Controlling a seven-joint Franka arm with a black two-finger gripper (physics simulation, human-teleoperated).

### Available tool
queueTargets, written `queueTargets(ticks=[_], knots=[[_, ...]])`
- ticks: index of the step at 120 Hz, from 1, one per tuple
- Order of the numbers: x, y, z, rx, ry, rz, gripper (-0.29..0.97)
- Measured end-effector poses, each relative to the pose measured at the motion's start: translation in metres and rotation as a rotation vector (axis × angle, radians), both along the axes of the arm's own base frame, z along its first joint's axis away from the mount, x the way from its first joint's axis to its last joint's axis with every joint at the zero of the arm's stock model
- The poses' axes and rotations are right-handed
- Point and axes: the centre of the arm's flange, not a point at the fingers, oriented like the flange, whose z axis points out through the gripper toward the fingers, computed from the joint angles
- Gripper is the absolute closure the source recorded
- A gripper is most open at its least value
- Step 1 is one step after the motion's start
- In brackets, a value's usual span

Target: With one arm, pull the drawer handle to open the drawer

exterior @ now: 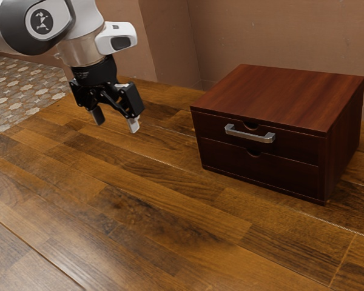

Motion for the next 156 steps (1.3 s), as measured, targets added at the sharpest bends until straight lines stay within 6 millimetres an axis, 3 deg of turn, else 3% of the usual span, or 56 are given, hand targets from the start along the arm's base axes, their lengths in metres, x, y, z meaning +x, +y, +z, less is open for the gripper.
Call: queueTargets(ticks=[33, 49, 56, 75, 98, 102, 110, 113, 116, 125, 130, 135, 146, 156], knots=[[0.0, -0.004, 0.001, -0.008, -0.001, -0.006, 0.0], [-0.043, -0.007, 0.093, 0.006, -0.129, 0.109, 0.0], [-0.056, -0.019, 0.108, -0.002, -0.141, 0.185, 0.0], [-0.031, -0.099, 0.077, -0.068, -0.08, 0.312, 0.0], [-0.029, -0.183, 0.053, -0.113, -0.064, 0.422, 0.0], [-0.026, -0.193, 0.042, -0.117, -0.058, 0.443, 0.0], [-0.029, -0.206, -0.001, -0.131, -0.031, 0.499, 0.0], [-0.029, -0.203, -0.014, -0.147, -0.03, 0.53, 0.0], [-0.025, -0.187, -0.025, -0.164, -0.038, 0.587, 0.0], [-0.003, -0.08, -0.038, -0.219, -0.104, 0.861, 0.0], [0.001, -0.047, -0.043, -0.243, -0.138, 0.958, 0.0], [0.004, -0.049, -0.053, -0.261, -0.162, 0.986, 0.0], [0.008, -0.088, -0.059, -0.315, -0.215, 0.976, 0.0], [0.012, -0.094, -0.062, -0.359, -0.258, 1.011, 0.0]])
